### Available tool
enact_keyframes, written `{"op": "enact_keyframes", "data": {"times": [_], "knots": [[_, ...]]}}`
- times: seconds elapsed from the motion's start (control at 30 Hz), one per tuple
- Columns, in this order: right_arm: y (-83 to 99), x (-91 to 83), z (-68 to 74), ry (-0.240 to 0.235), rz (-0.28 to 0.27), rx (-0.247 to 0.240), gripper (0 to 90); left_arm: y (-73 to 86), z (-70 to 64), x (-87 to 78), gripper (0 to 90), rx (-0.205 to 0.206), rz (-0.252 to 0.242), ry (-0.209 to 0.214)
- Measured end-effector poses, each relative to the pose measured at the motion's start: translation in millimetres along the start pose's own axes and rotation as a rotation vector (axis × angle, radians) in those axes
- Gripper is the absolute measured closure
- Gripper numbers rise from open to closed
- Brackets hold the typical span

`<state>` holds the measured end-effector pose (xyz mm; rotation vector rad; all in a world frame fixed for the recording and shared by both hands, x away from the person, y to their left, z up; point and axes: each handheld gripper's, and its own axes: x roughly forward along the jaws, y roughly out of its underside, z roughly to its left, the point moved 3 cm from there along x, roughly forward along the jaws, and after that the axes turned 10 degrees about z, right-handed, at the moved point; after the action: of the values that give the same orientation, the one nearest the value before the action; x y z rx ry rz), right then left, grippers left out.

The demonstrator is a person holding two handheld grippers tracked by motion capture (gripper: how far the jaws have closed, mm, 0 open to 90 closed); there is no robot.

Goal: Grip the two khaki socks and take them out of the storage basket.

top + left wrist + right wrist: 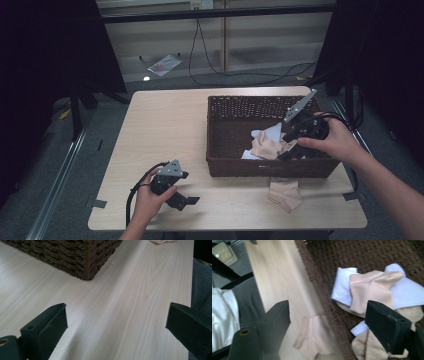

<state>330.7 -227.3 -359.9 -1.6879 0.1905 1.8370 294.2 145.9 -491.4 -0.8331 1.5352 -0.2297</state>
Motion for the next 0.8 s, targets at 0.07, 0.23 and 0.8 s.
{"op": "enact_keyframes", "data": {"times": [0.07,0.23,0.8], "knots": [[-1.4,3.0,-4.9,-0.002,0.007,0.016,16.8,0.1,0.0,-0.1,3.2,0.0,-0.004,0.002],[-3.3,11.0,-17.7,0.012,0.005,0.052,14.9,0.4,0.6,-0.2,3.2,0.001,0.002,0.001],[-6.4,52.0,-57.2,0.081,0.037,0.141,15.8,0.7,1.0,-1.0,3.2,0.004,0.006,0.0]]}}
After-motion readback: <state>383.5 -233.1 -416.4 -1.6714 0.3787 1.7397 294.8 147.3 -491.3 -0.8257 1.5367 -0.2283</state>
